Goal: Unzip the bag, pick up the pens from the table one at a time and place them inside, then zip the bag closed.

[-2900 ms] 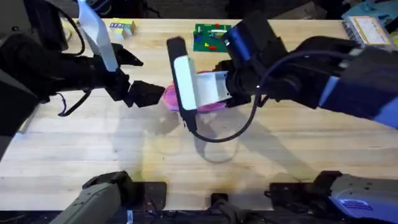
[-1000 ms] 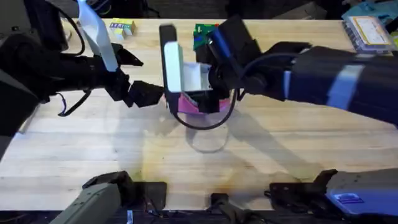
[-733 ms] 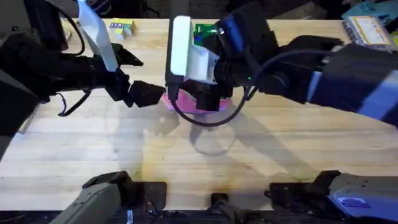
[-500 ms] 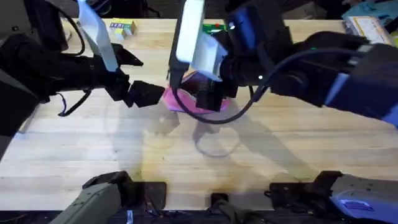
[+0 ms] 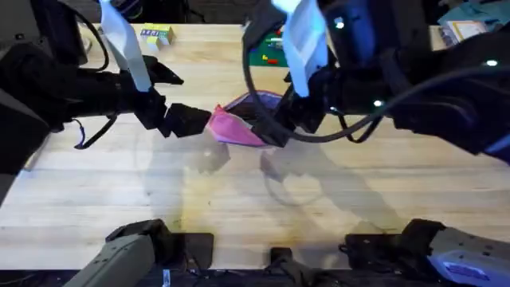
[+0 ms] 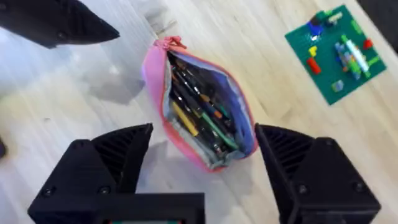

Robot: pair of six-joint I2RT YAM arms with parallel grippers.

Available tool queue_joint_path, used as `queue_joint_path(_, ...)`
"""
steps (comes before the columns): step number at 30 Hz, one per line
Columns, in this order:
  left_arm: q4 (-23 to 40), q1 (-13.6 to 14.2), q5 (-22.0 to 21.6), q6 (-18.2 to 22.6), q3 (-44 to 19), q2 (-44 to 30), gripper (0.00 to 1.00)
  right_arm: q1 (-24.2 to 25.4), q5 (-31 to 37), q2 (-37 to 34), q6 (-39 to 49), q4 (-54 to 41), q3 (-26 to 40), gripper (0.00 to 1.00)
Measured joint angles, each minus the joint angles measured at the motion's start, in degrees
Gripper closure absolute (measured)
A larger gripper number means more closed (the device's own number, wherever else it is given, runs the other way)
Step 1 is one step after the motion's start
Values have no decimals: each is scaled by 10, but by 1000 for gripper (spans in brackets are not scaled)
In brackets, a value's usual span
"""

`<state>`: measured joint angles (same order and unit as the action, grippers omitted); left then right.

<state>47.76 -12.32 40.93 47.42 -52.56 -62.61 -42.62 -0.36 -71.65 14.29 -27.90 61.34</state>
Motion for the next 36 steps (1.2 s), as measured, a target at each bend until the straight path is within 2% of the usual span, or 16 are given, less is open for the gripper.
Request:
queue_joint_path(11, -2, 0, 0, 0, 0, 0, 7, 0, -2, 36, -108, -34, 0, 4)
queue_joint_path(17, -2, -9, 1, 8, 0, 0, 7, 0, -6, 36, -131, -39, 0, 4)
queue_joint_path(23, 21, -54, 11, 45, 0, 0, 7, 0, -6, 36, -140, -39, 0, 3)
queue_joint_path(36, 69, -166, 39, 211, 0, -1, 8, 0, -6, 36, -159, -64, 16, 4)
